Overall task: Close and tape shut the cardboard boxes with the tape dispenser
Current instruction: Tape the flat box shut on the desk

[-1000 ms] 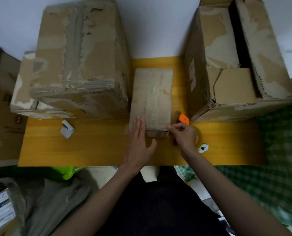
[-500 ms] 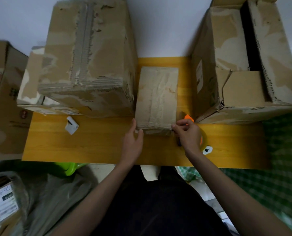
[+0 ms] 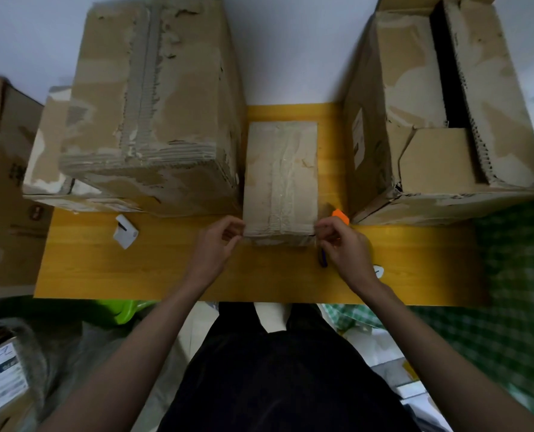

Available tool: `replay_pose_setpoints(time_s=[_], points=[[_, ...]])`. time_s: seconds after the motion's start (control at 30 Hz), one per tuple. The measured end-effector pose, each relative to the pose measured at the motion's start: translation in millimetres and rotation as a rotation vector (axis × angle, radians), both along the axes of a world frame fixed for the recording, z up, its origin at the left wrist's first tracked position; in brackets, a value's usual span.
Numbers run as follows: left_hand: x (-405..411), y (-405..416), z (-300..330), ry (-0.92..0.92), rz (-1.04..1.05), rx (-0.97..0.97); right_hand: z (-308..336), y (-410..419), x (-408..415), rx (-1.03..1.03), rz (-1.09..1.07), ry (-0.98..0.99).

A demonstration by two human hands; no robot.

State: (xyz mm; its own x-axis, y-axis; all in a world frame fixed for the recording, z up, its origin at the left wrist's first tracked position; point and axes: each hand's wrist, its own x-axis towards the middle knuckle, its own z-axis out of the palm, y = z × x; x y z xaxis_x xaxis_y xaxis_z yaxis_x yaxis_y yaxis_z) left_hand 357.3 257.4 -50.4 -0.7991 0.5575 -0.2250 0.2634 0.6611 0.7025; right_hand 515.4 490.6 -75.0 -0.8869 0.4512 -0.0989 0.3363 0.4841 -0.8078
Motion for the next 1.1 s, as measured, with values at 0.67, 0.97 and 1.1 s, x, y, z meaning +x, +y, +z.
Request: replay_pose_setpoints(time_s=[0.67,0.97,1.1], points=[[0.1,2.7,-2.4,-0.310,0.211,0.119,11.6,-4.1,-9.7,-0.599,-0.311,-0.131],[6.9,10.7,-10.6,-0.588,0.527,0.240,10.7,-4.5,-18.6,-0.984,-0.523,-0.152],[9.9,11.1,-14.2,-0.572,0.511,0.244,5.2,-8.0,-16.1,-1.079,-0.566,-0.114]])
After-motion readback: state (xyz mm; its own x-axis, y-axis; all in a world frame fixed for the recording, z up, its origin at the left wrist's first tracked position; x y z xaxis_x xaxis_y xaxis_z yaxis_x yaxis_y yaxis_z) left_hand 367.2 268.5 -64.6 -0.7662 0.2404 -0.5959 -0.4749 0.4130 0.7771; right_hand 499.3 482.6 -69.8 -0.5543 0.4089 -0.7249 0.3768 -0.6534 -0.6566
